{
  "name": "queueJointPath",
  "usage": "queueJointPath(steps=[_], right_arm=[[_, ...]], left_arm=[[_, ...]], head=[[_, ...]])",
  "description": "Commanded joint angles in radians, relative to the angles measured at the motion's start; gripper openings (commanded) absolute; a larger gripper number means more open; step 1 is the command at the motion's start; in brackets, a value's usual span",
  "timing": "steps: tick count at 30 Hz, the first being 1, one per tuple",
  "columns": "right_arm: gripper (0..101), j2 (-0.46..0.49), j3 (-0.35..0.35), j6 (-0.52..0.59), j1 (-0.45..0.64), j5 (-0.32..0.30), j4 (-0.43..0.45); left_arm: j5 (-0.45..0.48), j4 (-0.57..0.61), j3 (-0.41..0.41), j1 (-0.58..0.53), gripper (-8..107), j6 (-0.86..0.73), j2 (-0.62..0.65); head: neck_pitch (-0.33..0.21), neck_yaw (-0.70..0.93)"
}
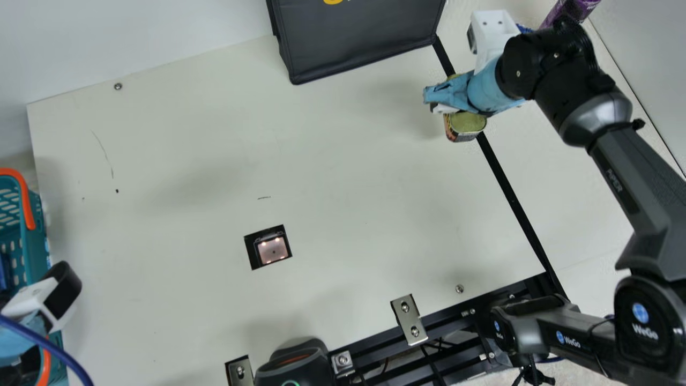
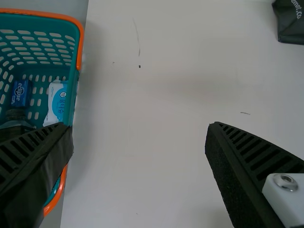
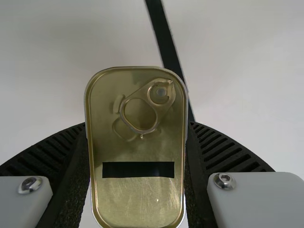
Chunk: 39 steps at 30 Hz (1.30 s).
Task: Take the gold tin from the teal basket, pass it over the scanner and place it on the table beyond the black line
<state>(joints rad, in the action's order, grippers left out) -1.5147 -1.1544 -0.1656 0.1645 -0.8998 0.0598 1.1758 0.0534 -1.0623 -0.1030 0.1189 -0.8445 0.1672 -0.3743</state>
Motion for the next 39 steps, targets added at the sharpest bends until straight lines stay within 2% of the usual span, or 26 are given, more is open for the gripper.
queueJointPath(steps=[1,8,18,31,39], right_arm=[[0,-0.015,-0.016,0.011,0.026,-0.001,0.001],[0,-0.074,-0.069,0.081,0.114,-0.002,0.001],[0,-0.174,-0.154,0.259,0.214,0.013,0.0],[0,-0.32,-0.26,0.457,0.267,0.077,0.009],[0,-0.395,-0.326,0.563,0.279,0.102,-0.051]], left_arm=[[0.0,0.0,0.0,0.0,90,0.0,0.0],[0.0,0.0,0.0,0.0,90,0.0,0.0],[0.0,0.0,0.0,0.0,90,0.0,0.0],[0.0,0.0,0.0,0.0,90,0.0,0.0],[0.0,0.0,0.0,0.0,90,0.0,0.0]], head=[[-0.029,-0.002],[-0.029,-0.002],[-0.029,-0.002],[-0.029,-0.002],[-0.029,-0.002]])
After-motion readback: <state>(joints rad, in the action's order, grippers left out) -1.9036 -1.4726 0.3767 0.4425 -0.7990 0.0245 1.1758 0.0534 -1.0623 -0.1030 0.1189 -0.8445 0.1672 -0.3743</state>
